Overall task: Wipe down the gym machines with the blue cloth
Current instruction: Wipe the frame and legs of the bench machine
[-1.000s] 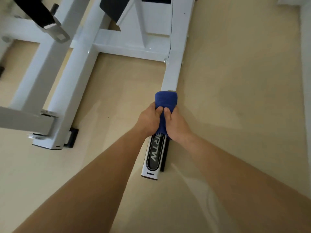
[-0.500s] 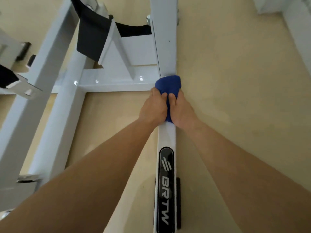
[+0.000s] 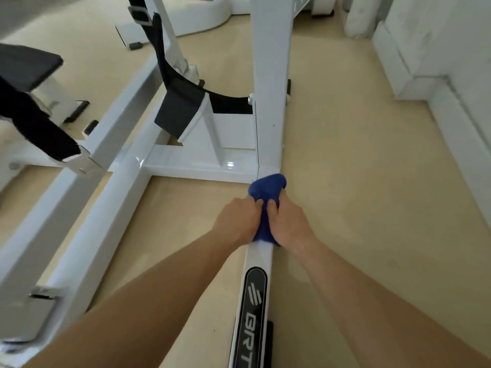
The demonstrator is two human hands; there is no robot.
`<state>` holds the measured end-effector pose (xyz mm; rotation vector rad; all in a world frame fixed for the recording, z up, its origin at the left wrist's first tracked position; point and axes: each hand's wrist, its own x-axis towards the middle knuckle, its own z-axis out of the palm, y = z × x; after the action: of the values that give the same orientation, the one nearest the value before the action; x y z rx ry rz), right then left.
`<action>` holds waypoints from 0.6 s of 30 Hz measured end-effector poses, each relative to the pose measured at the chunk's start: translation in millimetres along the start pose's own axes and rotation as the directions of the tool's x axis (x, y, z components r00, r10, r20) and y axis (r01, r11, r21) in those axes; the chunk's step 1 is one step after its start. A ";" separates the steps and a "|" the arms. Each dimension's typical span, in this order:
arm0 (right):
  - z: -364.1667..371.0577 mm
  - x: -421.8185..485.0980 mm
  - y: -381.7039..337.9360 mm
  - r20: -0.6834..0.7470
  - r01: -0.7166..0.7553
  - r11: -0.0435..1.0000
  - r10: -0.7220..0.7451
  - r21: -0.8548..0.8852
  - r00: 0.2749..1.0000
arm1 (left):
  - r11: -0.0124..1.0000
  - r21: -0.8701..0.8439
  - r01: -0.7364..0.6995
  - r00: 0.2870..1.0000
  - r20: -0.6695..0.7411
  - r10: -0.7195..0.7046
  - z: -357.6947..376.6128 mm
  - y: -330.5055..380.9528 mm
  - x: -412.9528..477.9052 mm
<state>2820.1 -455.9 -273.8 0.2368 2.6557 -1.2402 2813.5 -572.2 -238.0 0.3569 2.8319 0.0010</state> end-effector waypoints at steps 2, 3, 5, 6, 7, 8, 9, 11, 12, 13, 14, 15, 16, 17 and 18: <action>-7.3 -13.5 3.9 0.016 0.004 0.999 -0.003 -0.042 1.000 | 1.000 0.005 0.002 0.998 0.059 -0.002 -10.5 -0.6 -11.0; -12.7 -16.5 4.3 -0.005 0.005 0.999 -0.005 -0.039 1.000 | 0.999 -0.040 0.033 0.998 0.061 -0.031 -17.5 -0.6 -14.4; -28.6 -19.5 -3.1 -0.052 0.016 1.000 -0.016 -0.001 0.999 | 0.982 -0.167 0.090 0.996 0.020 -0.088 -32.2 0.4 -16.8; -36.9 -19.6 -9.7 -0.069 0.035 0.999 -0.033 0.023 0.997 | 0.963 -0.243 0.115 0.992 -0.019 -0.124 -40.4 0.7 -17.0; -46.0 -20.2 -18.6 -0.085 0.061 0.997 -0.056 0.052 0.995 | 0.935 -0.328 0.137 0.983 -0.069 -0.168 -47.6 0.9 -16.2; -55.6 -21.1 -28.9 -0.102 0.090 0.993 -0.082 0.079 0.991 | 0.891 -0.428 0.151 0.969 -0.113 -0.218 -54.7 1.5 -15.8; -65.5 -21.7 -40.3 -0.136 0.123 0.987 -0.109 0.101 0.985 | 0.828 -0.541 0.148 0.950 -0.156 -0.272 -62.3 2.4 -15.5; -87.9 -19.8 -65.3 -0.250 0.193 0.973 -0.157 0.129 0.956 | 0.701 -0.709 0.080 0.910 -0.235 -0.342 -82.6 7.1 -13.5; -98.8 -18.1 -79.2 -0.311 0.233 0.962 -0.181 0.140 0.933 | 0.672 -0.741 0.017 0.886 -0.301 -0.354 -96.1 8.6 -13.6; -109.4 -16.6 -93.5 -0.369 0.280 0.949 -0.210 0.145 0.905 | 0.660 -0.749 -0.058 0.850 -0.384 -0.360 -112.6 10.1 -14.1; -119.2 -14.5 -106.9 -0.426 0.322 0.936 -0.238 0.138 0.873 | 0.651 -0.748 -0.126 0.802 -0.463 -0.377 -130.1 10.1 -14.1; -128.3 -11.4 -119.6 -0.485 0.360 0.925 -0.262 0.119 0.834 | 0.632 -0.754 -0.183 0.744 -0.526 -0.413 -148.9 9.2 -13.0; -137.5 -8.2 -131.9 -0.540 0.392 0.916 -0.287 0.087 0.791 | 0.603 -0.765 -0.227 0.681 -0.567 -0.463 -167.3 6.8 -10.0; -146.1 -5.5 -143.4 -0.582 0.413 0.909 -0.307 0.055 0.753 | 0.569 -0.778 -0.266 0.624 -0.589 -0.514 -184.9 4.5 -6.9; -153.9 -2.2 -153.4 -0.603 0.422 0.906 -0.322 0.027 0.730 | 0.545 -0.784 -0.296 0.576 -0.602 -0.553 -200.0 2.5 -3.4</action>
<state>2769.8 -434.9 -63.4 0.1189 3.2502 -1.7581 2761.1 -563.6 -45.1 -0.2229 3.1450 1.9469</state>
